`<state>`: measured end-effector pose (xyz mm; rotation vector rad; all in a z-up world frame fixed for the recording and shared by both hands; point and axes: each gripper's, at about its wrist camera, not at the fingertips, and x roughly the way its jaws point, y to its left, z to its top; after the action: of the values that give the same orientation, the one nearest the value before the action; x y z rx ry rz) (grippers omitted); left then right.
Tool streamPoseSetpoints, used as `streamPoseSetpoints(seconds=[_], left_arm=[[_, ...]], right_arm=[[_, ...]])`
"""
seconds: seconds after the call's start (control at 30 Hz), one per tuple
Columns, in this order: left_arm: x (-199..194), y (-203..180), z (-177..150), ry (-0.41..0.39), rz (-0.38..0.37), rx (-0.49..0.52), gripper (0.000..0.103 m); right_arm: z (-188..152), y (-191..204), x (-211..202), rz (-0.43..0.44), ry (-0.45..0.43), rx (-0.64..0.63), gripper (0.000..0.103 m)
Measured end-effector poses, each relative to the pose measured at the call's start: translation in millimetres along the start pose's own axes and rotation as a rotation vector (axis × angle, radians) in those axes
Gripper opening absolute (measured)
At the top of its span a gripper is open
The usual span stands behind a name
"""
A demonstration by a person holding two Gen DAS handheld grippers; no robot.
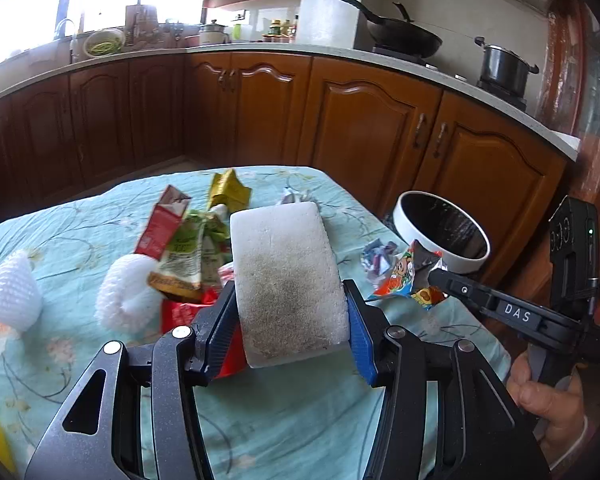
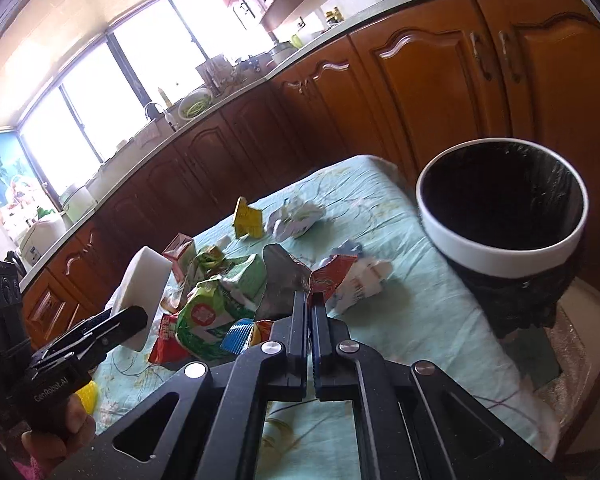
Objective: Collect trash
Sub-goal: 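Carry both held items over the white trash bin and open both tools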
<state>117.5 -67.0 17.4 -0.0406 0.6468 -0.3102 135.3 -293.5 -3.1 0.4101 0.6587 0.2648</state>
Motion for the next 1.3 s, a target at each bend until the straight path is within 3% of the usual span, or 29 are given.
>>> streamPoseSetpoints(seconds=[0.33,0.57,1.03,1.3], left_arm=[[47,-73,20,0.080,-0.141,0.099,0.050],[81,-119,38,0.124,-0.196,0.163,0.050],[157,-176,79,0.224,-0.245,0.206,0.050],[200,-190,87,0.278,-0.227,0.224,0.050]], right_arm=[[25,-72,-25,-0.127,-0.052,0.082,0.001],[49,-107,-25,-0.179,-0.069,0.104,0.001],[90,-162,5,-0.243,-0.015,0.130,0.002],[94,-174,17,-0.276,0.016,0.125,0.002]])
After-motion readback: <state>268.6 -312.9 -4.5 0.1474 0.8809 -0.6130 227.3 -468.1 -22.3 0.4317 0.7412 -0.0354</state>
